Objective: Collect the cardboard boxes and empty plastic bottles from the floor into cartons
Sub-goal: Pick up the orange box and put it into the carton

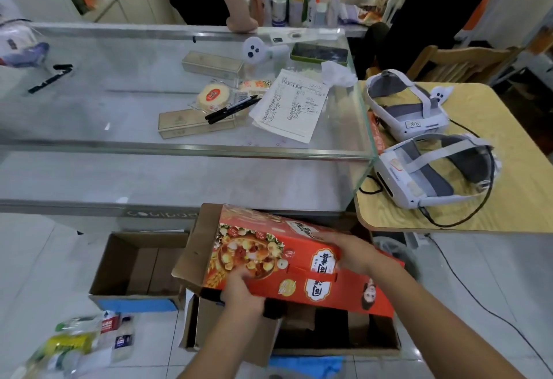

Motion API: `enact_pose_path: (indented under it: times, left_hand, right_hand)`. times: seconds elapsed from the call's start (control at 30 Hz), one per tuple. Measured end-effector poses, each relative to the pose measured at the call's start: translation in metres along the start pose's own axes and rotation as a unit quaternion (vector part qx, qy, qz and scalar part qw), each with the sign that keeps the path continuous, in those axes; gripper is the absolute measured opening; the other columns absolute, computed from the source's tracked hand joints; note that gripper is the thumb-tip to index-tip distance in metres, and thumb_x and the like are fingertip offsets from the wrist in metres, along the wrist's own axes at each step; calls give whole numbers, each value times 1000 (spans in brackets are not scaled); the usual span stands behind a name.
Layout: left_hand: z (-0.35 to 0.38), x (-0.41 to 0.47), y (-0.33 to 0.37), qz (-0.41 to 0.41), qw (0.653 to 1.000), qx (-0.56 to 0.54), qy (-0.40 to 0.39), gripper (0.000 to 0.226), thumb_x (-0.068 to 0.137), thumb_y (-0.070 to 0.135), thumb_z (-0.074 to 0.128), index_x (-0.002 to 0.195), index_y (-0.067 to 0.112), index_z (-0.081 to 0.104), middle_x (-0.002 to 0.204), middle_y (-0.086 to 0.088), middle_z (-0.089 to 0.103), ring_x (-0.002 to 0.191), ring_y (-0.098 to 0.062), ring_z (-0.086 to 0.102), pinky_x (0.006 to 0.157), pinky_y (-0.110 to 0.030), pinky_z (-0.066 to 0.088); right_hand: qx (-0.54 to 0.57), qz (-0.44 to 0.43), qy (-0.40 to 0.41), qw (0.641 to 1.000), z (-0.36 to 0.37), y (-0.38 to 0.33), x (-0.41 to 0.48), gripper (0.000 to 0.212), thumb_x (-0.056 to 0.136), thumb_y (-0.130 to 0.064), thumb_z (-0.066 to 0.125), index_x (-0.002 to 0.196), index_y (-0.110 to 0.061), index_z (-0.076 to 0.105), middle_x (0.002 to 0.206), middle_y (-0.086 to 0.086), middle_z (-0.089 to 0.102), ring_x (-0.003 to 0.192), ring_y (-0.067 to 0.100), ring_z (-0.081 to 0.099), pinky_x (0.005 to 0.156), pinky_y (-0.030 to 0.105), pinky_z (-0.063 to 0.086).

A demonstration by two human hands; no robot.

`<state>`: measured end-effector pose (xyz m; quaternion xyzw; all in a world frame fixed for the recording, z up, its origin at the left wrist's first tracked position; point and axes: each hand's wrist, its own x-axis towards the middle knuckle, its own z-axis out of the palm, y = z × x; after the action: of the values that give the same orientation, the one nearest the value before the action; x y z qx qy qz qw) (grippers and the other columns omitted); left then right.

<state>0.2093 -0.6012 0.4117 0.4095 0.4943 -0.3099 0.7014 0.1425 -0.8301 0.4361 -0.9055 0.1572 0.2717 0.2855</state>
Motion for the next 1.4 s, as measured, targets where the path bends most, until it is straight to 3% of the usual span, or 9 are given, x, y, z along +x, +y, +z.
enact_pose_path:
  times: [0.13, 0.23, 0.33, 0.43, 0.6, 0.77, 1.03, 1.2, 1.4]
  left_hand:
    - [6, -9, 51, 133, 990, 19, 47, 89, 58, 20, 73, 138, 29, 36, 138, -11, 46, 109, -25, 54, 68, -43, 56]
    - [10, -17, 63, 365, 896, 170, 187, 113, 68, 43, 80, 149, 41, 2, 155, -5, 13, 128, -27, 40, 96, -54, 46]
    - [14, -15, 60, 429, 789, 422, 125, 93, 60, 81, 63, 139, 38, 41, 149, -5, 37, 140, -30, 25, 113, -61, 17]
    - [16, -9, 55, 390, 762, 511, 74, 85, 56, 83, 62, 122, 31, 54, 127, 0, 57, 134, -28, 36, 111, -58, 17]
    - [21, 2, 60, 368, 805, 463, 49, 84, 33, 90, 59, 99, 40, 49, 104, 3, 68, 103, -26, 63, 98, -56, 42]
    - [10, -14, 55, 375, 804, 456, 65, 55, 54, 77, 67, 88, 34, 58, 90, 6, 69, 94, -24, 63, 100, -57, 37]
    - [-22, -15, 33, 278, 896, 346, 13, 28, 72, 32, 81, 86, 17, 63, 83, -6, 68, 89, -31, 67, 86, -49, 55]
    - [-23, 0, 42, 226, 918, 326, 0, 42, 68, 27, 85, 100, 7, 65, 95, -17, 71, 88, -35, 69, 84, -55, 55]
    - [-14, 19, 43, 205, 925, 320, -21, 39, 69, 20, 84, 100, 6, 66, 98, -19, 71, 90, -37, 68, 84, -55, 54]
  right_hand:
    - [83, 146, 79, 983, -2, 18, -18, 69, 81, -44, 67, 142, -33, 38, 143, -2, 46, 129, 21, 44, 105, 44, 36]
    - [74, 239, 121, 961, 21, 26, -26, 85, 72, -68, 61, 144, -36, 31, 154, -2, 24, 145, 25, 13, 104, 70, 18]
    - [181, 305, 186, 916, 45, 31, -24, 108, 62, -71, 69, 148, -39, 12, 159, -2, -11, 145, 24, -15, 102, 75, 15]
    - [294, 344, 268, 850, 56, 26, -20, 122, 62, -61, 77, 150, -34, -3, 156, 6, -23, 144, 33, -20, 112, 62, 6]
    - [400, 373, 331, 769, 62, 43, -9, 126, 63, -53, 79, 151, -22, -6, 158, 18, 0, 144, 40, 6, 116, 55, 12]
    - [520, 321, 287, 738, 61, 72, -30, 73, 70, -35, 81, 130, -6, 51, 124, 17, 61, 112, 35, 58, 100, 48, 44]
    - [474, 315, 330, 753, 72, 130, -7, 116, 18, -77, 77, 117, -21, 54, 109, 4, 67, 101, 28, 64, 89, 52, 51]
    - [432, 340, 342, 762, 49, 72, -25, 79, 61, -41, 85, 124, -8, 50, 124, 16, 60, 117, 36, 56, 100, 50, 43]
    - [410, 350, 338, 772, 58, 84, -8, 82, 65, -40, 83, 131, -7, 46, 130, 20, 55, 121, 39, 51, 104, 53, 38]
